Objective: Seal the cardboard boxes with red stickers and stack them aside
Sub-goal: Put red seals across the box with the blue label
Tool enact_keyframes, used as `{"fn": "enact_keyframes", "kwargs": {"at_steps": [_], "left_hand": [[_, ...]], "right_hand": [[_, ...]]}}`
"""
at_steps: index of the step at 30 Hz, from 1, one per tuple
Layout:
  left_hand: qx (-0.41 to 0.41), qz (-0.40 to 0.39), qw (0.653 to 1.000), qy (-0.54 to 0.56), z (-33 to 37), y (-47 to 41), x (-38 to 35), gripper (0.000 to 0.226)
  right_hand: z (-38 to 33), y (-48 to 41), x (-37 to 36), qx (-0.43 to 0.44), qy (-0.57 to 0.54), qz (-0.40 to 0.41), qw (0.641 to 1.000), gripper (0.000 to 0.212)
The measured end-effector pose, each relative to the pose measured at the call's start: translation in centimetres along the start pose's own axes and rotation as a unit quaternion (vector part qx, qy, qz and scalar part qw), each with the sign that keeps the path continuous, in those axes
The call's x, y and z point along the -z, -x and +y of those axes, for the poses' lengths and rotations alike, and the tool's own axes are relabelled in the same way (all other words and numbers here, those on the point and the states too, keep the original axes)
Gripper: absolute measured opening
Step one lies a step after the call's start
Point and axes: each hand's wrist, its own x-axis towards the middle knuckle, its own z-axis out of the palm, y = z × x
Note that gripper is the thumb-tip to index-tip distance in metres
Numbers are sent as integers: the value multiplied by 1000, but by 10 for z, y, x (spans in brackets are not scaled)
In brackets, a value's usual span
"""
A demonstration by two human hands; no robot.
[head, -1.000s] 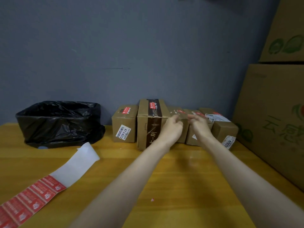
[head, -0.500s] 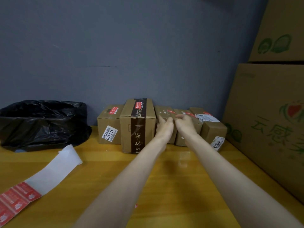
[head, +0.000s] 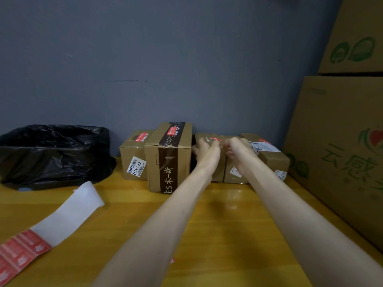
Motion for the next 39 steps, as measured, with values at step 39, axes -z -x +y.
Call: {"fn": "enact_keyframes", "kwargs": {"at_steps": [39], "left_hand": [[-149, -12, 987, 54, 37, 74, 106, 58]], "right_hand": [[-28, 169, -14, 331, 17, 34, 943, 28]]}}
